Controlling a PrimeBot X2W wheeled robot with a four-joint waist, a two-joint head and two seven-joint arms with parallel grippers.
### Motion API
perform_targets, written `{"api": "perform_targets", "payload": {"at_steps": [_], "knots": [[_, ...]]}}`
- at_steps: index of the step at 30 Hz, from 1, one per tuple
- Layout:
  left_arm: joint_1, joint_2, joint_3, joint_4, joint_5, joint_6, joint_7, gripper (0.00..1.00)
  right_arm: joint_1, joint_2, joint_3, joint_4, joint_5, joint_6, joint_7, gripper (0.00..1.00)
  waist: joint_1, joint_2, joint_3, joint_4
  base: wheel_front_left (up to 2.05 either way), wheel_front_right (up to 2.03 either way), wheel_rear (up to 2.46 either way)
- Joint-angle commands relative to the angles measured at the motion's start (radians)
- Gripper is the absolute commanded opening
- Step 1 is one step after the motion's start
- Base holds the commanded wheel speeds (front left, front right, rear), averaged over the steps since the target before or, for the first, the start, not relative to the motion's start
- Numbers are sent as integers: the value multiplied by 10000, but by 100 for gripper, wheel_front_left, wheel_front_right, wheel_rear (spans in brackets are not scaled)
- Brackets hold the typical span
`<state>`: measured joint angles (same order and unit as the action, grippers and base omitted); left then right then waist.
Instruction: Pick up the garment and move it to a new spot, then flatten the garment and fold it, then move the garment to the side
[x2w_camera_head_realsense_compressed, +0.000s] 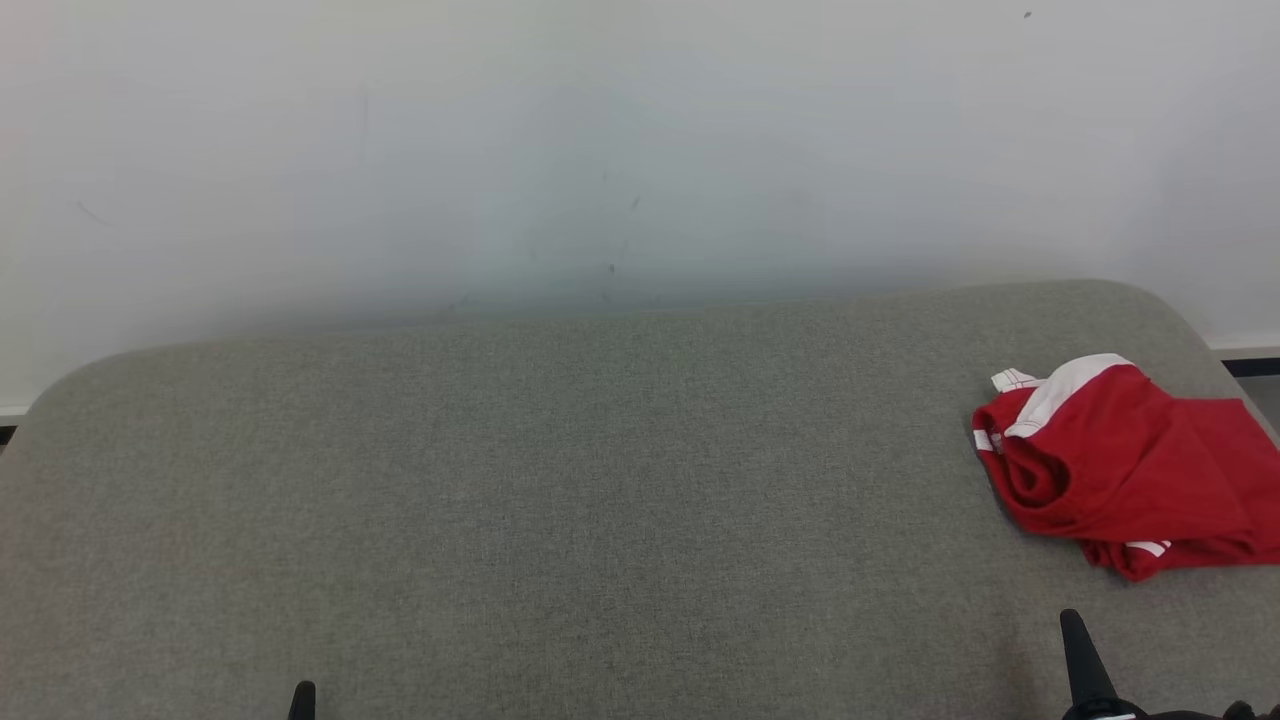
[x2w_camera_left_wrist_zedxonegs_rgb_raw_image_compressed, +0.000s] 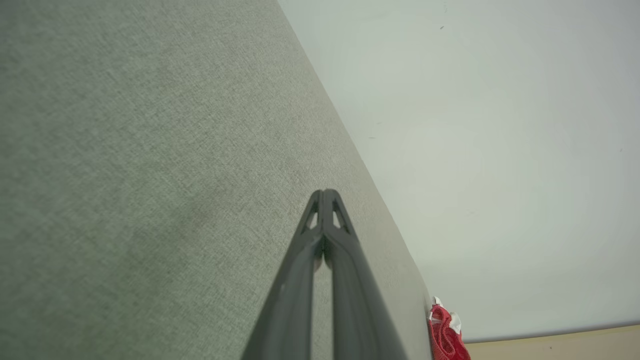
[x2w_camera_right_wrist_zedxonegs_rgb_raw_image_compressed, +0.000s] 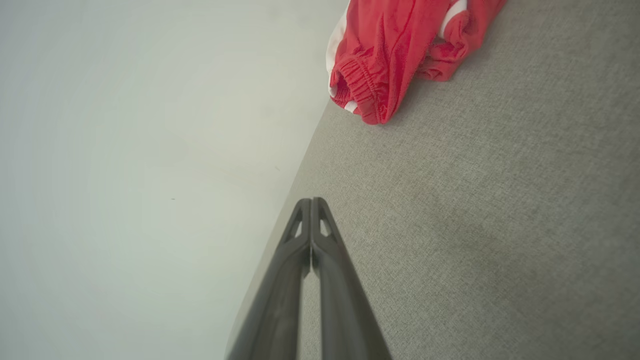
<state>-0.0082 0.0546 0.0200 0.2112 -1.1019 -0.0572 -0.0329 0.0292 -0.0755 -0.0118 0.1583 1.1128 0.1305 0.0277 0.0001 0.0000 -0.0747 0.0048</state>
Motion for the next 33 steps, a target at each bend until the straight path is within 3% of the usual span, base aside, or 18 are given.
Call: {"api": "perform_targets", "payload": {"at_steps": [1,33], "knots": [[-311,13,53,-35,-320,-55,73,0,-173,-95,-72,-38,281,3,42,0,-1,0,18,-2,0,0,0],[-1041,-19,206,467,-3050,-465,849,0,-533,-114,-687,146,3172,3,293,0,-1,0,387,-26,0,0,0]]}}
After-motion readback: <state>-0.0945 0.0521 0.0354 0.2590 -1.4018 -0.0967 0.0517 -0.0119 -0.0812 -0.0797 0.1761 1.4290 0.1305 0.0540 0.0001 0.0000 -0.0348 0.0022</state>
